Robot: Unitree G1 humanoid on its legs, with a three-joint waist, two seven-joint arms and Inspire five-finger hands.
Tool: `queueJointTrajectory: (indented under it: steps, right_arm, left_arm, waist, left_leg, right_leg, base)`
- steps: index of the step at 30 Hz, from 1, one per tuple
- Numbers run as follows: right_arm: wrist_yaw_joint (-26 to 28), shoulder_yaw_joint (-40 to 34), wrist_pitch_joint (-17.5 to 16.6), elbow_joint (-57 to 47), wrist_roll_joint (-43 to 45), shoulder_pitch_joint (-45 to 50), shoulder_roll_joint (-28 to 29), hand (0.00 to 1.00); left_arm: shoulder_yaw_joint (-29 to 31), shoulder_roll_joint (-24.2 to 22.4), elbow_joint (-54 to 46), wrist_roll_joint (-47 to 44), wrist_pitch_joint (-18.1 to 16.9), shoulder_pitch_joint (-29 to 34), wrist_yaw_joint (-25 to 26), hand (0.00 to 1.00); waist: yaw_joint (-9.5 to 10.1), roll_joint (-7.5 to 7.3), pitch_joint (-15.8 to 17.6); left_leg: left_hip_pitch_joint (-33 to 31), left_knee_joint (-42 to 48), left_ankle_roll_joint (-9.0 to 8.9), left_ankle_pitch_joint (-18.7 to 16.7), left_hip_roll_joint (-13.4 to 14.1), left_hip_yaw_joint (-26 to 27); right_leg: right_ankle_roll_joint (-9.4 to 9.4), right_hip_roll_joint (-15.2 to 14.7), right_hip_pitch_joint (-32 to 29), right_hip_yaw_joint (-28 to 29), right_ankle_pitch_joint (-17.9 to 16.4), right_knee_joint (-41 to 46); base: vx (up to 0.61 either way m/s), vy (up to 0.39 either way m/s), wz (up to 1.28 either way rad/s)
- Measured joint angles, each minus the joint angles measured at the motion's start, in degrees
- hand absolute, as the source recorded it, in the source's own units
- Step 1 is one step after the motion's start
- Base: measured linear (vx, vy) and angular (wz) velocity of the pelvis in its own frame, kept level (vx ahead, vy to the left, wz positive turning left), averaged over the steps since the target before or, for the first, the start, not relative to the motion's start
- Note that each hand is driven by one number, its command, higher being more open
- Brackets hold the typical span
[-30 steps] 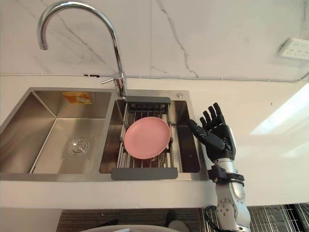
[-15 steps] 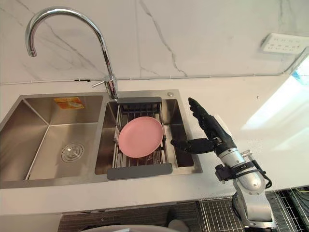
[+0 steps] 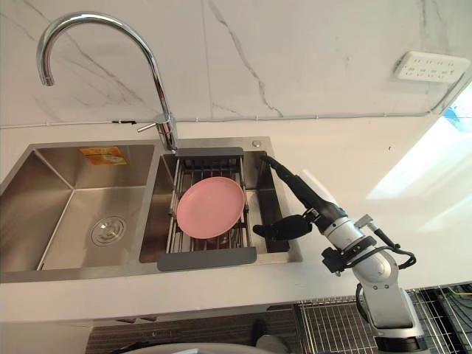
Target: Walk over to the sink, pick up the cup, carry it to the dishwasher, place the cup inside the dishwasher, then close the dishwasher door
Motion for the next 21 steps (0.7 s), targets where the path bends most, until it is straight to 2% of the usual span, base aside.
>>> queueJointTrajectory:
  steps: [8,16,21]
  right_arm:
    - [-3.5,4.1,0.6,0.5,-2.9,0.0,0.8,1.0]
    - [-5.9,7.5,2.3,6.0,-5.9,-0.3,4.3,1.0]
    - [-8.9,8.7,3.7,7.4,-6.8,-0.3,5.3,1.0]
  left_arm:
    - [-0.7,0.0,0.5,-0.9,0.1,0.2,0.0,1.0]
    - [-1.1,0.1,0.5,-1.9,-0.1,0.2,-0.2,1.0]
    - [-1.2,0.1,0.5,-1.7,-1.8,0.3,-0.7,1.0]
  waist:
    - [0.05,-0.02,-1.2]
    - [0.86,-0.05,-1.2]
    - [1.5,-0.09,-1.2]
  left_leg:
    - [0.0,-1.4,0.22,1.3,-0.8,-1.2]
    - [0.0,-3.0,0.07,2.7,-0.7,-2.3]
    - [0.0,-3.2,0.02,2.9,-0.6,-2.5]
  right_leg:
    - [0.12,-0.6,0.1,-1.1,0.1,0.0]
    - [-0.02,-0.6,0.1,-2.5,-0.3,0.0]
    - [-0.31,-0.4,0.1,-2.7,-0.1,0.0]
  base:
    - [-0.04,-0.001,0.07]
    - [-0.06,-0.017,0.09]
    - [-0.01,-0.002,0.01]
